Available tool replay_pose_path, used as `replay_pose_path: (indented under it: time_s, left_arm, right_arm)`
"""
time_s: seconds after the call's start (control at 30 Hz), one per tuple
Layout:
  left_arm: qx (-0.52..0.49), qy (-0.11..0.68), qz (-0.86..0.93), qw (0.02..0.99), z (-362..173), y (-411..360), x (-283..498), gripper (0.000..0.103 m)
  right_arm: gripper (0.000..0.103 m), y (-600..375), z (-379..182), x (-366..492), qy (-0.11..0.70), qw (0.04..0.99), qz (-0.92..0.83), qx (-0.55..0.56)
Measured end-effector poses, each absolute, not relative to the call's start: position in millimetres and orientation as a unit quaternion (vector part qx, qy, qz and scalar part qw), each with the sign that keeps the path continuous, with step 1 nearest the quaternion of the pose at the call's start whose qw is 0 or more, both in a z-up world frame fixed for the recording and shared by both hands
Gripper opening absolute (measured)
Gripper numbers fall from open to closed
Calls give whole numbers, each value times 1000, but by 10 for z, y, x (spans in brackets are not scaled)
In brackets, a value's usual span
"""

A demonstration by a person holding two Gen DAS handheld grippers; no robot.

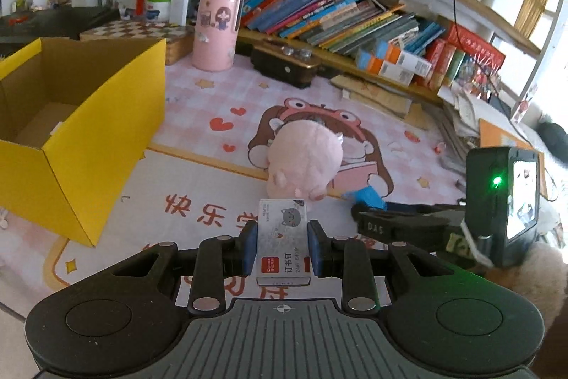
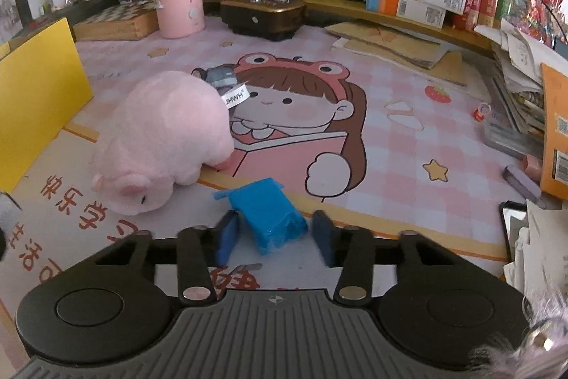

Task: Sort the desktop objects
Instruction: 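Close the left tool on the white card while the right tool grips the blue block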

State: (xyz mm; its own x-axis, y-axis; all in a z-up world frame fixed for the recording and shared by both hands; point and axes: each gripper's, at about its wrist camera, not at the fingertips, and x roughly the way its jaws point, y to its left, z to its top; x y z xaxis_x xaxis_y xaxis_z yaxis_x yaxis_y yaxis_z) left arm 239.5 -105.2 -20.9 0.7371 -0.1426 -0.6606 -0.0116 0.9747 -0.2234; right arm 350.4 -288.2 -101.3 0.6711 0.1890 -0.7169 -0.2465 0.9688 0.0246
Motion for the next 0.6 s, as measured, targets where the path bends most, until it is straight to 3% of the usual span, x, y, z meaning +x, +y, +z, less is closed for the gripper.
replay_pose_path:
  time_s: [0.6]
  left_arm:
    - [-134,335,-59,931,-48,-1042,2119,28]
  right_arm:
    - [27,-3104,-798,2966,380,915,135,-17]
